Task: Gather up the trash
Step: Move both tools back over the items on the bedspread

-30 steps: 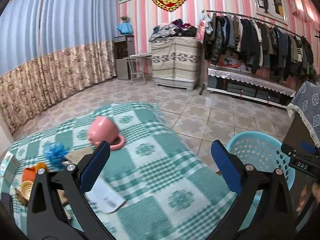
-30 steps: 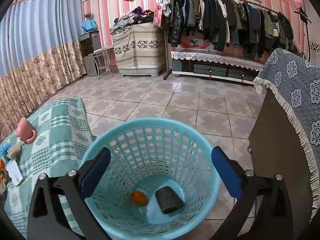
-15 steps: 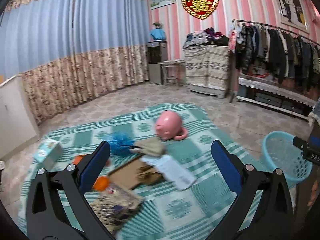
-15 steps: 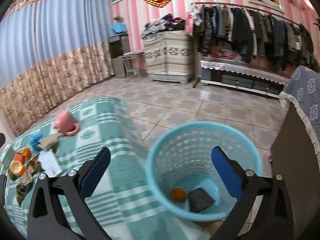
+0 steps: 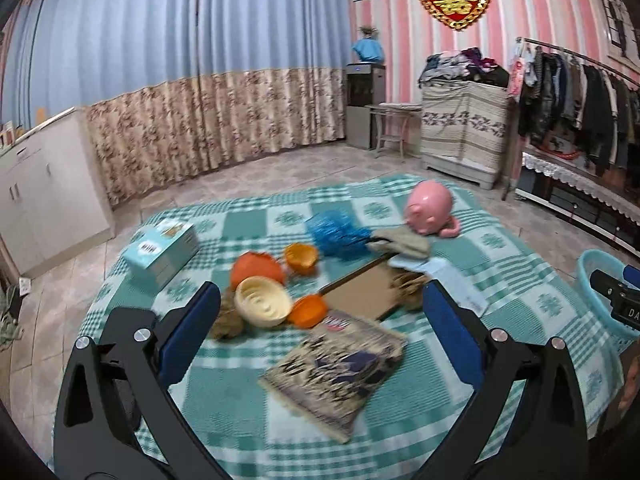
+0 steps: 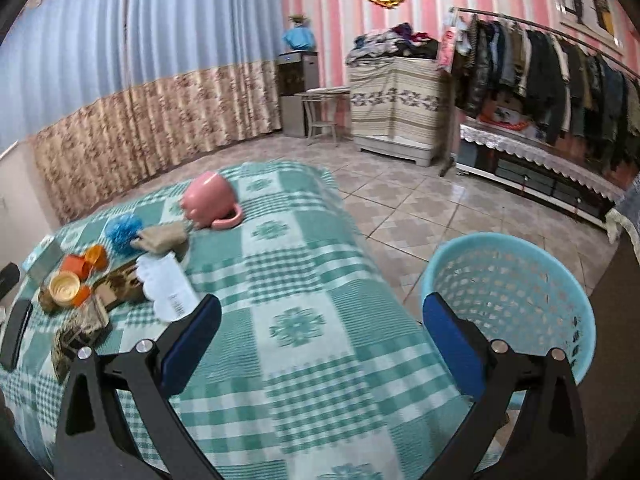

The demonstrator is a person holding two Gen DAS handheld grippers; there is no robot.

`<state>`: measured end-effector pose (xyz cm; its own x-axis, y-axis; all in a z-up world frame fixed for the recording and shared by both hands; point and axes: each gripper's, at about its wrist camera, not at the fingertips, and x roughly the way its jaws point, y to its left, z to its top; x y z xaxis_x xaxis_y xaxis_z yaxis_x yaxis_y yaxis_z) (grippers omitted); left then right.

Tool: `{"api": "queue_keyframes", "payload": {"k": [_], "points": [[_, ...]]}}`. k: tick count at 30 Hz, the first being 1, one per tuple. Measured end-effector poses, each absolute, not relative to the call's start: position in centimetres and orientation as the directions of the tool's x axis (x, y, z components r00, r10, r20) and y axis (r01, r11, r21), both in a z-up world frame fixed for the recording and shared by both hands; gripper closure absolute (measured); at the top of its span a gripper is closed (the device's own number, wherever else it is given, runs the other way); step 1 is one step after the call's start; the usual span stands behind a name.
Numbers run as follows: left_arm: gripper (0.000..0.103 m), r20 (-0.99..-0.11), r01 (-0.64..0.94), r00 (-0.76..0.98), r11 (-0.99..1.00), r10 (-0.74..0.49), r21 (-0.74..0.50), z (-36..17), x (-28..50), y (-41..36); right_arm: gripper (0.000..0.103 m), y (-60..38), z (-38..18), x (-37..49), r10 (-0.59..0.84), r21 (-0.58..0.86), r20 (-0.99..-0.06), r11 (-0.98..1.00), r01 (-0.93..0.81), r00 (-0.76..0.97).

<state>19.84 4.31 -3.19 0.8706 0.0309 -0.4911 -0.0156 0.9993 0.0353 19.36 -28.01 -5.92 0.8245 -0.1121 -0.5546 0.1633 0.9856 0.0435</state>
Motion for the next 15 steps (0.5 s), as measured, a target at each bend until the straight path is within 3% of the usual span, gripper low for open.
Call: {"api": "queue_keyframes", "payload": {"k": [15], "points": [[0.005, -0.618, -0.12, 0.781, 0.993, 0.095, 0.001, -9.2, 21.7, 10.8, 0.004, -24.2, -8.3, 21.6, -0.071, -0.012, -0.594, 0.997, 0.079, 0.802]]}}
